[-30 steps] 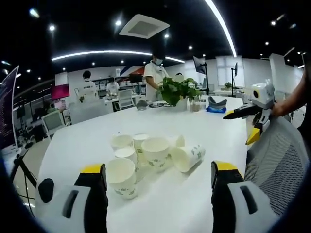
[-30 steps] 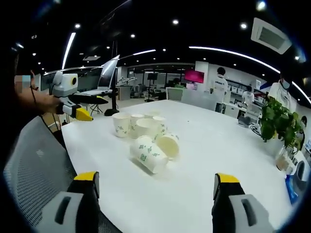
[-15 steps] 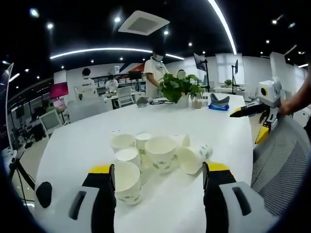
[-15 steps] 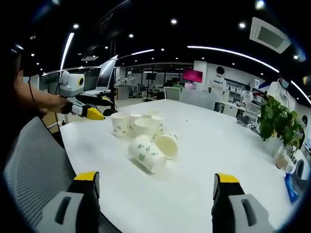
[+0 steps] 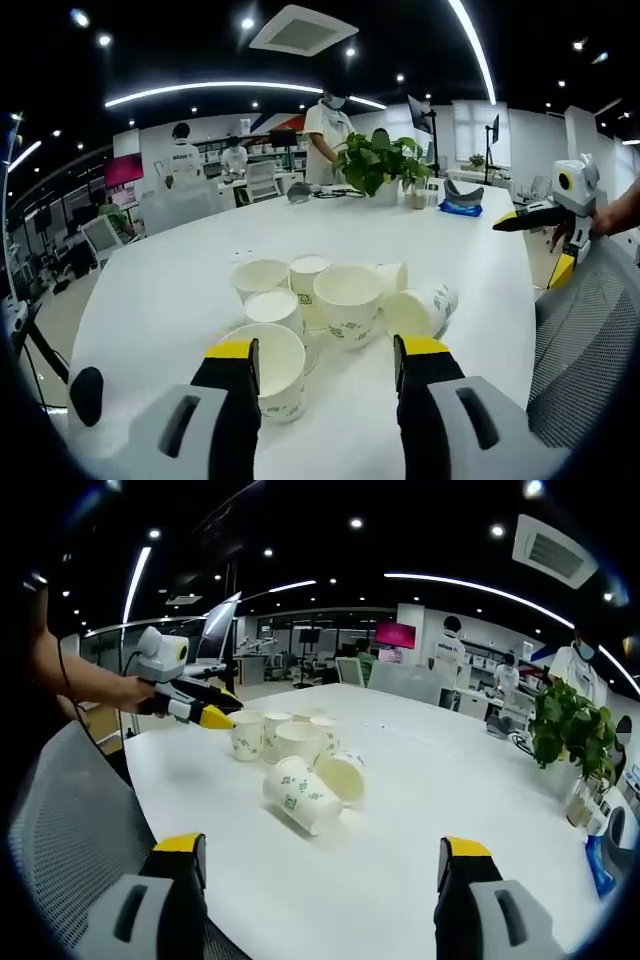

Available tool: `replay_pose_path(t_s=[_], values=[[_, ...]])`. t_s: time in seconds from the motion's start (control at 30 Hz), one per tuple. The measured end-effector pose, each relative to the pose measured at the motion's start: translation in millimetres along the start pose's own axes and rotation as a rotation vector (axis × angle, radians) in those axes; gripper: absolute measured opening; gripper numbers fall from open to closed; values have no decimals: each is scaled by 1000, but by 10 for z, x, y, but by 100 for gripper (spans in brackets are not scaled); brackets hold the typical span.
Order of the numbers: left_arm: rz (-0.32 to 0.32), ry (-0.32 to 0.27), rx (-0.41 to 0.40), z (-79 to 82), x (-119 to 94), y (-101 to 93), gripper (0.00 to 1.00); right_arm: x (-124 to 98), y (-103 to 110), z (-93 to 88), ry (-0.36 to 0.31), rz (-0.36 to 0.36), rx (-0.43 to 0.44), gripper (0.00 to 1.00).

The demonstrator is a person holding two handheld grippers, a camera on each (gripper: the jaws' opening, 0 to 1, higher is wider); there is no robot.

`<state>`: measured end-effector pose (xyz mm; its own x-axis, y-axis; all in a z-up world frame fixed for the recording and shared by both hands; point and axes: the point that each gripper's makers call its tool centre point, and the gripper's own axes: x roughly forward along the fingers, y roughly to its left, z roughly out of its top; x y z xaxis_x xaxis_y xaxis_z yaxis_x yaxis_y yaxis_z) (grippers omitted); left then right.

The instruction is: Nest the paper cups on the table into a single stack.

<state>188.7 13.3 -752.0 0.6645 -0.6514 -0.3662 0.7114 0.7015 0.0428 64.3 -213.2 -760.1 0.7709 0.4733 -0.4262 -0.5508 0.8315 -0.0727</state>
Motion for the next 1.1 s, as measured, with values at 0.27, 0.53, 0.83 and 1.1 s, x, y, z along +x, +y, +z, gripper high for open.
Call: replay_pose_path(t_s=[0.27,0.53,0.83,1.1], values=[[11,48,8,-103,111,82,40,-1,1,-7,3,1,0,98],[8,88,44,-133,183,101,31,2,-5,-24,8,2,2,97],[2,145,62,-212,239,127,22,3,-27,-49,13,0,4,97],[3,166,83,-218,246,116,11,5,-15,-46,16,2,3,96]])
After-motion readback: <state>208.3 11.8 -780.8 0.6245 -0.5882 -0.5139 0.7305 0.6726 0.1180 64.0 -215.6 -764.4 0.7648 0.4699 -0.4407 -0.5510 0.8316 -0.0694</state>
